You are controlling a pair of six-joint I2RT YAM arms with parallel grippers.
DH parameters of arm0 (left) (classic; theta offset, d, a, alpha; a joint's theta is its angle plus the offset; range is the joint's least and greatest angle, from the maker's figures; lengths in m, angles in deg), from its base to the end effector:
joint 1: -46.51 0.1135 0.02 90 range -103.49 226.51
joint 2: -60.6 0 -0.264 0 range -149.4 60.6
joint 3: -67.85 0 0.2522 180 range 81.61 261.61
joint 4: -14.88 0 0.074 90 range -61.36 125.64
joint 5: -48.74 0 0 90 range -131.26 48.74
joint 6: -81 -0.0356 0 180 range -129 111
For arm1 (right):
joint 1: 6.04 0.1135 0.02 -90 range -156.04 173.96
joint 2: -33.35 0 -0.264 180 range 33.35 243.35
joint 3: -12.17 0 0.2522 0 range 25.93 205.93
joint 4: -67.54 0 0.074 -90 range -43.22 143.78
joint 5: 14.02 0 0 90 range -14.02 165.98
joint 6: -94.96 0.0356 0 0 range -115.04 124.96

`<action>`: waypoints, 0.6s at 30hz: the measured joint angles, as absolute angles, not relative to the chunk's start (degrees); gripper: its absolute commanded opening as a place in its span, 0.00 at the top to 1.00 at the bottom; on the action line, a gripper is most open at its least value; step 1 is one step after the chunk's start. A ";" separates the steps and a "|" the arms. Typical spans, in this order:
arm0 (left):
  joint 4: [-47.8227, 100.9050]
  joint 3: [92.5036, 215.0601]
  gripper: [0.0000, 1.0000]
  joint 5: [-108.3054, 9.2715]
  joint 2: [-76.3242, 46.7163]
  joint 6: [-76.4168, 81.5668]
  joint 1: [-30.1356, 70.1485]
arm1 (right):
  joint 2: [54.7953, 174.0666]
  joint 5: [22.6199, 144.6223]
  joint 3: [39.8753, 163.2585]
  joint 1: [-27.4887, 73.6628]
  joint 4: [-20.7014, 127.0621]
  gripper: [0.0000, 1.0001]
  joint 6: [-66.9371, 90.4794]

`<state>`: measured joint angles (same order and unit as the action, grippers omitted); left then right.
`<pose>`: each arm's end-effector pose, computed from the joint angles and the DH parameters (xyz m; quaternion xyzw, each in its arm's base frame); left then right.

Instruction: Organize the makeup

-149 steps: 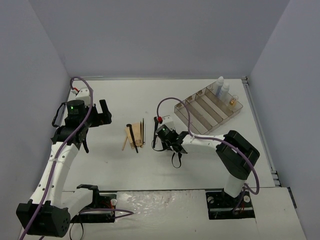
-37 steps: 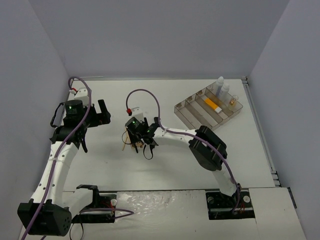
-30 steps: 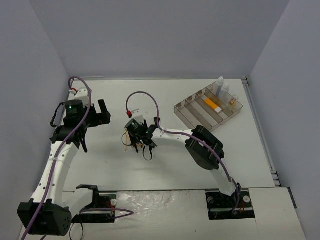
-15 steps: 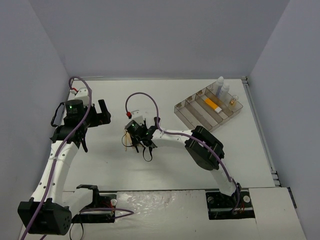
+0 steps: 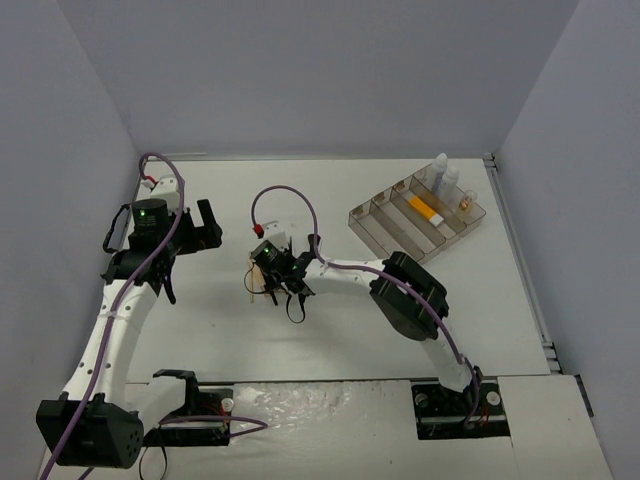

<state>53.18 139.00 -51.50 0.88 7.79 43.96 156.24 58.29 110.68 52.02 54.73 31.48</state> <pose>0.2308 -0.0166 0.3422 -0.0588 0.8479 -0.1625 0.5012 0.2626 0.4008 0.1658 -0.1747 0.8703 0.1938 0.4177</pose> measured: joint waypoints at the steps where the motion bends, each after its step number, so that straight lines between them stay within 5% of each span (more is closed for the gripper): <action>1: 53.18 139.00 0.03 -51.50 0.86 7.81 43.96 | 156.24 58.24 110.68 52.02 54.73 0.84 31.52; 4: 53.18 139.00 0.03 -51.50 0.75 7.81 43.96 | 156.15 58.08 110.68 52.02 54.75 0.92 31.46; 18: 53.20 139.00 0.03 -51.58 0.70 7.81 43.96 | 136.61 56.85 106.53 47.93 51.86 0.92 19.80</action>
